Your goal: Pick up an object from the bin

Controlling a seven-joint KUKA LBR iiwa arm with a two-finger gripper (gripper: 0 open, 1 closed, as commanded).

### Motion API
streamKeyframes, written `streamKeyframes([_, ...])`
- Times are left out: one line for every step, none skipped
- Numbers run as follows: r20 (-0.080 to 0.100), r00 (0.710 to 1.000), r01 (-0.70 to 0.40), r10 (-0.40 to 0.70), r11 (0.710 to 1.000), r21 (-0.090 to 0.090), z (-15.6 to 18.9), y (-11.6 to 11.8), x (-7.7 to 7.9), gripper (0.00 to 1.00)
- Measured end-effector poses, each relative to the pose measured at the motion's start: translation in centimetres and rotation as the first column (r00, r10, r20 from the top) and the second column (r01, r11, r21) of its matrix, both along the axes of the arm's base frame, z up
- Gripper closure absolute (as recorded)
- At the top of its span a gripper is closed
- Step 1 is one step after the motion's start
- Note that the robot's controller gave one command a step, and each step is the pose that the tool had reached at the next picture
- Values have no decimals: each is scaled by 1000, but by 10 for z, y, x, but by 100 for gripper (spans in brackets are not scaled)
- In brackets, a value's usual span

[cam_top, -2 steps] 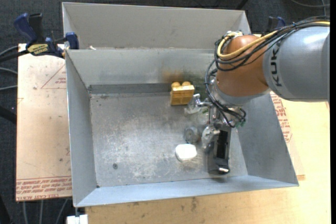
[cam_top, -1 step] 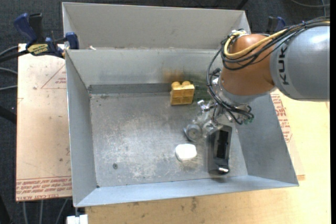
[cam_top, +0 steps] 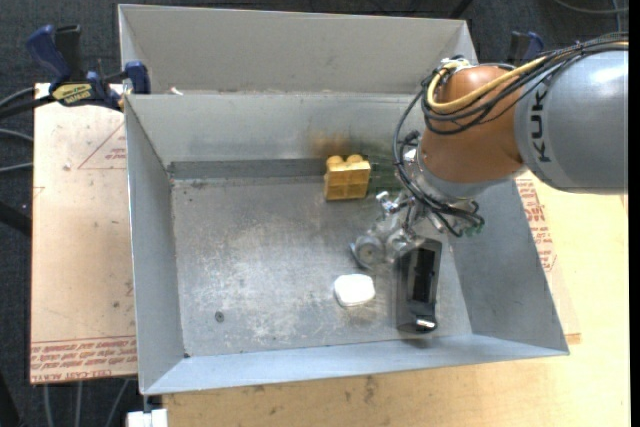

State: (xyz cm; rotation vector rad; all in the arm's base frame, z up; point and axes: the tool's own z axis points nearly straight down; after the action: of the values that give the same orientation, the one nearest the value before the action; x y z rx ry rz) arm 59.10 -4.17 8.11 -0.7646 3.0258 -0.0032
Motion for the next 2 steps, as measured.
streamKeyframes([-6,1000,-6,6,1000,-1,2,0,0,100])
streamKeyframes([-20,1000,-1,1,1000,-1,16,0,-5,100])
